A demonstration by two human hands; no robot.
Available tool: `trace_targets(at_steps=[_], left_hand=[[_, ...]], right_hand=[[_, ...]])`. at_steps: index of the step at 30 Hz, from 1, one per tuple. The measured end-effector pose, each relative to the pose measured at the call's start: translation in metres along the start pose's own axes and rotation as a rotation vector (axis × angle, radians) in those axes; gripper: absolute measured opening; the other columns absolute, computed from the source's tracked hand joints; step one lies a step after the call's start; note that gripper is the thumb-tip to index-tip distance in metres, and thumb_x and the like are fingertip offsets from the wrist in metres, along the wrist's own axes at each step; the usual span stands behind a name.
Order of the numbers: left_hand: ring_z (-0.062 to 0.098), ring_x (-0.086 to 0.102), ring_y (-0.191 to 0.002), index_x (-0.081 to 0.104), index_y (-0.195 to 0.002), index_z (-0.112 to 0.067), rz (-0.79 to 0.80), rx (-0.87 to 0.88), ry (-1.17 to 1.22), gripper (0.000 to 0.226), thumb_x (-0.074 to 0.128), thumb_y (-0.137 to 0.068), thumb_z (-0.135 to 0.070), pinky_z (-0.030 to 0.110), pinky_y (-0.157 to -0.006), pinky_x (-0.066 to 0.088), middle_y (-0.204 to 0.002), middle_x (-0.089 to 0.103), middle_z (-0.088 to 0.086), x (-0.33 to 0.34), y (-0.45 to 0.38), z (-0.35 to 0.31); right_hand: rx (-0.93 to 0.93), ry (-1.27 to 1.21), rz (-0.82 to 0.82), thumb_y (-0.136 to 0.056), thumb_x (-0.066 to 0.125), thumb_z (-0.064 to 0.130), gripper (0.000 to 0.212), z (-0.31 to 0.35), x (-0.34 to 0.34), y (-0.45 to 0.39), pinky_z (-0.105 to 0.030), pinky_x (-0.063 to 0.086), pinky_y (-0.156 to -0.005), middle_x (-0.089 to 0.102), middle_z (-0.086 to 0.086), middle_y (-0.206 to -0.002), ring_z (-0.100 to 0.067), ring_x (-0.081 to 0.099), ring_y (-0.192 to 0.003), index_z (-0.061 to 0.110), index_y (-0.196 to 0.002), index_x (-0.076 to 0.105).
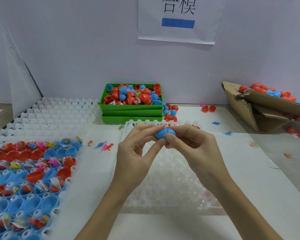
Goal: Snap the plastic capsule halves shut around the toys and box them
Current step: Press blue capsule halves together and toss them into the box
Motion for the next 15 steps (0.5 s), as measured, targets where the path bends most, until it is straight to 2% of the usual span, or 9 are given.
trace_targets(at_steps=[4,8,12,15], left_hand=[[0.019,0.066,-0.121,0.072,-0.129,-0.018,-0.024,0.002,-0.001,0.039,0.075,-0.09,-0.017,0.019,-0.095,0.056,-0.124,0.07,-0.002,0.002,0.002,-0.001],[0.02,0.07,-0.117,0.07,-0.131,-0.022,-0.072,-0.021,0.079,0.038,0.073,-0.094,-0.013,0.021,-0.096,0.056,-0.125,0.074,-0.008,0.004,0.007,0.002],[0.015,0.062,-0.131,0.062,-0.142,-0.028,0.024,0.002,-0.062,0.051,0.076,-0.095,-0.016,0.022,-0.103,0.053,-0.138,0.066,-0.016,0.016,0.008,0.002],[0.01,0.06,-0.132,0.062,-0.141,-0.029,0.005,0.008,-0.146,0.055,0.08,-0.089,-0.027,0.022,-0.104,0.052,-0.138,0.065,-0.019,0.016,0.008,0.002]], right_hand=[[0.059,-0.058,0.025,-0.087,0.078,0.025,0.026,-0.004,0.0,0.0,-0.02,0.059,-0.083,0.08,-0.001,-0.098,-0.021,0.078,-0.093,0.015,-0.112,0.079],[0.088,-0.1,-0.025,-0.086,0.079,0.026,0.024,-0.01,-0.001,0.001,-0.021,0.06,-0.084,0.08,-0.002,-0.098,-0.021,0.078,-0.094,0.015,-0.108,0.08],[0.177,-0.227,-0.072,-0.077,0.082,0.034,0.027,-0.02,-0.001,0.003,-0.025,0.06,-0.089,0.079,-0.005,-0.1,-0.024,0.077,-0.098,0.019,-0.1,0.083],[0.273,-0.335,-0.058,-0.069,0.086,0.036,0.032,-0.03,0.003,0.005,-0.029,0.062,-0.088,0.079,-0.008,-0.102,-0.028,0.077,-0.099,0.021,-0.097,0.083]])
Point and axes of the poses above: each hand's wrist, its own y-axis away from the middle knuckle, its own x-axis out of the palm, z = x × y, the point moved 10 cm from there along -y, towards the middle knuckle
